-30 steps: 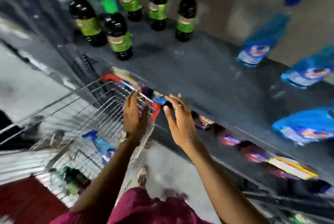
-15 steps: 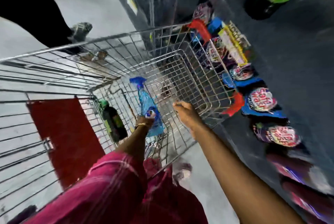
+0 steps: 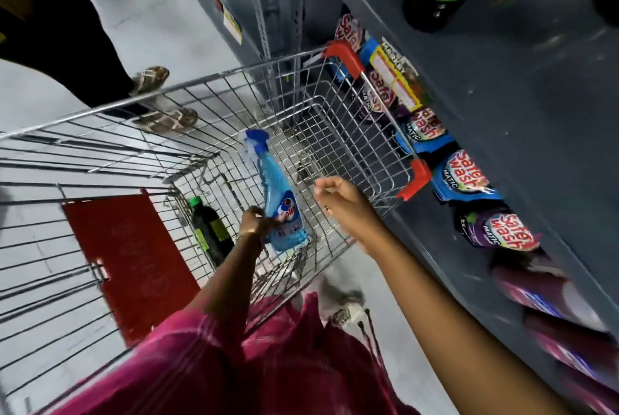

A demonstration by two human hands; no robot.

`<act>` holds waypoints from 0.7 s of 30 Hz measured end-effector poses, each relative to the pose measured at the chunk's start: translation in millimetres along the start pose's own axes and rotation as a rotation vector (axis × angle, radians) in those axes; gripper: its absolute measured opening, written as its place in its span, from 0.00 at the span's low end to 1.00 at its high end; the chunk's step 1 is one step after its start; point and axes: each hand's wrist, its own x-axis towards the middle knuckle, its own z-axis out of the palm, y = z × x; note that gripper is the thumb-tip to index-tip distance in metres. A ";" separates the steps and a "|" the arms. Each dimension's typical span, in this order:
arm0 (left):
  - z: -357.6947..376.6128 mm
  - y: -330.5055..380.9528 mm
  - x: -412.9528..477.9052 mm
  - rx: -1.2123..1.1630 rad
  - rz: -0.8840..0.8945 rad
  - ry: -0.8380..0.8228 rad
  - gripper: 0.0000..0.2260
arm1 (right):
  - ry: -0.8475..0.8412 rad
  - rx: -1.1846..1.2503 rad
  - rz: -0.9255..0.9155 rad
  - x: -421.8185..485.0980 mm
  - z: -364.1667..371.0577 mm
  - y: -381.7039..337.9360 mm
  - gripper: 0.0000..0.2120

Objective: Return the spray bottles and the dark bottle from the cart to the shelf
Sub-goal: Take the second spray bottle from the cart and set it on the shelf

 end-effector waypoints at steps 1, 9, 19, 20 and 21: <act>-4.6 3.8 -14.4 0.009 0.122 0.012 0.13 | 0.020 0.008 -0.033 -8.6 -4.0 -0.2 0.13; -3.4 86.6 -149.3 0.066 0.901 -0.259 0.21 | 0.275 0.135 -0.382 -85.8 -30.2 -7.2 0.35; 149.7 142.0 -293.8 0.390 1.376 -0.617 0.20 | 1.032 0.347 -0.651 -187.7 -127.4 9.1 0.26; 166.9 141.0 -294.9 0.424 1.371 -0.659 0.20 | 1.081 0.365 -0.653 -193.8 -134.0 15.6 0.25; 186.7 139.1 -301.7 0.442 1.350 -0.736 0.20 | 1.153 0.378 -0.645 -202.8 -142.8 24.3 0.24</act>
